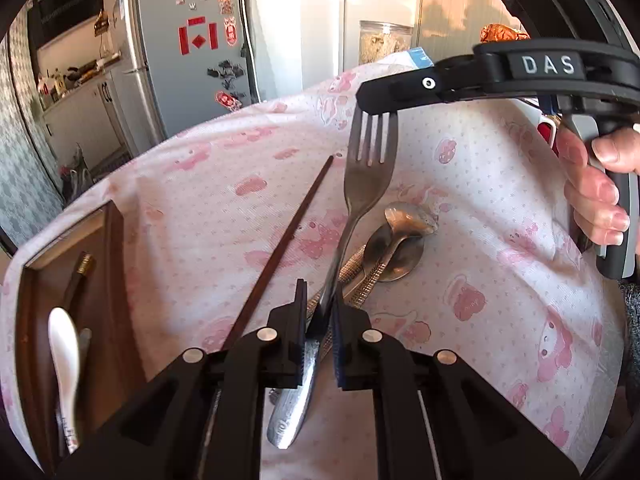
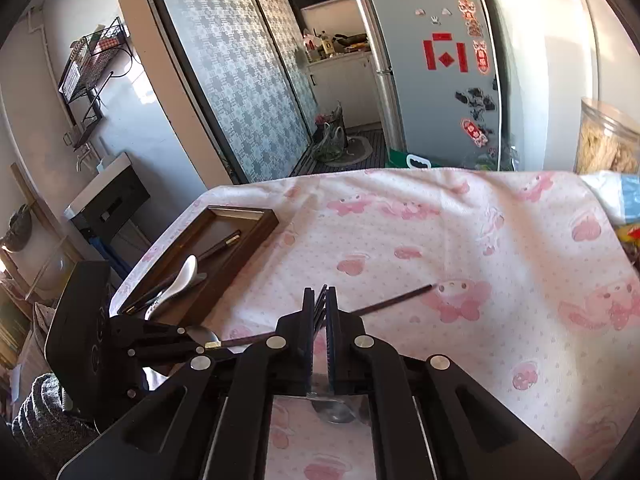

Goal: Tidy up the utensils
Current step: 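Carry the fork with the left tool into the tray and release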

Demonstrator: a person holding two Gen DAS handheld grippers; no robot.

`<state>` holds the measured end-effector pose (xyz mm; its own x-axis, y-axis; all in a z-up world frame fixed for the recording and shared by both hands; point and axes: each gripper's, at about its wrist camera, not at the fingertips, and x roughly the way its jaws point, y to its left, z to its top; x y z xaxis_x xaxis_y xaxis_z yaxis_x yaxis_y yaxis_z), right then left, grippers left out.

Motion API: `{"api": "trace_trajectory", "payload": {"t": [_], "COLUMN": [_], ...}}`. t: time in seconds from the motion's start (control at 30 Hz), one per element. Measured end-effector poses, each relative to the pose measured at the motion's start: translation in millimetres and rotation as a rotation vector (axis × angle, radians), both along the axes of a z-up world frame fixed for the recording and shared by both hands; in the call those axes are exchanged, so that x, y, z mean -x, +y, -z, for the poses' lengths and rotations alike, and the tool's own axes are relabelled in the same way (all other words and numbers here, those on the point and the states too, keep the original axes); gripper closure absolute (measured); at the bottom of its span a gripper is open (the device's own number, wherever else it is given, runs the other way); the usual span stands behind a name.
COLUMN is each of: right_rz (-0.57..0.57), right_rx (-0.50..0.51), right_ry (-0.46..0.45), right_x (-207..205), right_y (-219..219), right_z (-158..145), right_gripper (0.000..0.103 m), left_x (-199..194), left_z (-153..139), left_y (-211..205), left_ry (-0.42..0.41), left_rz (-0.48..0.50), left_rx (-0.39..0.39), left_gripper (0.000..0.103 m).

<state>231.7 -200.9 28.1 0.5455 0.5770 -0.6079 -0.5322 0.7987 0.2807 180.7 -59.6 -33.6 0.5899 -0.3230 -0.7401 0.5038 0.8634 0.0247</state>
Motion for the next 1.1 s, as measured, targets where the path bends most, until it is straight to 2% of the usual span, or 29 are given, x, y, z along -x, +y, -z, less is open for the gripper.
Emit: {"api": "trace_trajectory", "payload": {"t": [0.2,0.43,0.7,1.0,1.07,1.1], "right_rz": [-0.024,-0.102,-0.208,-0.216,-0.212,-0.209], "right_rx": [-0.043,-0.074,-0.077,-0.066,-0.061,-0.052], "right_ry": [-0.028,-0.016,0.025,0.102,0.119,0.125], "right_x": [6,-4,-23,-44,-47,-48], "right_y": [19,74,159,196,200,203], "right_z": [-25,-30,-10,22,30,34], "right_gripper": [0.098,0.098,0.098,0.098,0.097,0.097], "left_x": [11,21,18,14,16,16], "left_z": [-27,-42,-28,-19,-17,-17], "left_y": [21,69,148,173,171,169], "left_ry": [-0.040,-0.054,-0.005,0.021,0.025,0.020], "left_rz": [-0.029,-0.105,-0.257,-0.293,-0.286,-0.282], "left_rx": [0.030,0.017,0.008,0.001,-0.027,-0.035], "left_gripper": [0.091,0.091,0.089,0.091,0.089,0.084]}}
